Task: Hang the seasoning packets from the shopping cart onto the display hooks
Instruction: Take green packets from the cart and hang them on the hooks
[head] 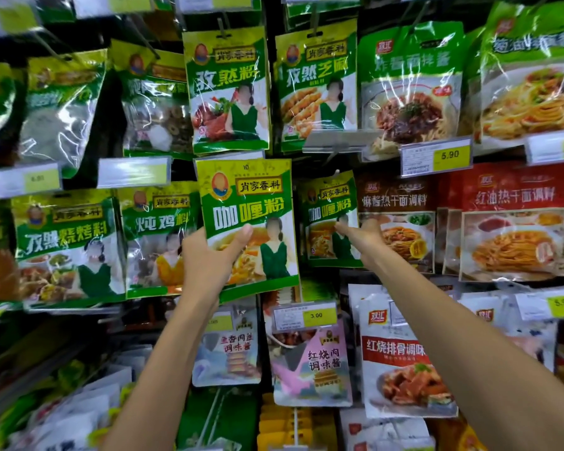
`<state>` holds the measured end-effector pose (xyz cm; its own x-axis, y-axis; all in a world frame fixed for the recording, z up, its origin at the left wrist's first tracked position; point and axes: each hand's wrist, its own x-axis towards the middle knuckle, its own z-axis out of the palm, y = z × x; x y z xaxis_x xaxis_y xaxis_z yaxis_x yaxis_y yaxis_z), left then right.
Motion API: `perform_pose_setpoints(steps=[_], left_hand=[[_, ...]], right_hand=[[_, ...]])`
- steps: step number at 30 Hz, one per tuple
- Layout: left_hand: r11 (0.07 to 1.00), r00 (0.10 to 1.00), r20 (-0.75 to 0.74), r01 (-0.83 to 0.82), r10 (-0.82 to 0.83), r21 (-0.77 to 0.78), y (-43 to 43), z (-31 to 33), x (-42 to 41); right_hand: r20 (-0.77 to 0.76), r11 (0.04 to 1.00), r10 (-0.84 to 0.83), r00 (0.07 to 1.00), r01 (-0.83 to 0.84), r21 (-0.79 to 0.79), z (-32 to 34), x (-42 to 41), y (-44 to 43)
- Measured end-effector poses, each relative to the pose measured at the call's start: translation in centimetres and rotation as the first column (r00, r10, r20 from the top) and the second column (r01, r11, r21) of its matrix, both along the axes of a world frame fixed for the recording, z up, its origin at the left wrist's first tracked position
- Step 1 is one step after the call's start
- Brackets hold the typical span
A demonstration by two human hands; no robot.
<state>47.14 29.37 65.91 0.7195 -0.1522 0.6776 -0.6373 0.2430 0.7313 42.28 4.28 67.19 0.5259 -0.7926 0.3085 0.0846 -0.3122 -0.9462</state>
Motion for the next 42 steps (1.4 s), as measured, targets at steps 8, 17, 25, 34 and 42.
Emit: perform_pose_setpoints(steps=[8,17,25,34,42], left_hand=[[0.992,0.992,0.014,0.123,-0.123,0.030,-1.6,-1.7,-1.8],[0.962,0.967,0.041,0.246,-0.252,0.118,-6.1,-1.5,-4.6],[0.765,0.547,0.606,-0.621,0.578,-0.168,-3.7,3.6,-0.9],[0.521,0.171,0.837,-0.840,0.520,-0.152,-3.2,5.9,4.8],[0.542,0.180,0.829,-0.824,0.529,-0.167,-3.3,5.8,4.9]], right_hand=[[0.277,0.973,-0.051,0.959,0.111,-0.204,-2.4,-5.7,3.7],[0.237,0.919,0.393,0.888,-0.385,-0.080,-1.7,-8.7,6.7],[0.223,0.938,0.347,0.911,-0.335,-0.091,-2.3,-8.8,2.8],[0.188,0.959,0.283,0.941,-0.272,-0.078,-1.0,-7.5,1.2],[0.189,0.969,0.246,0.951,-0.237,-0.068,0.8,-6.5,1.3]])
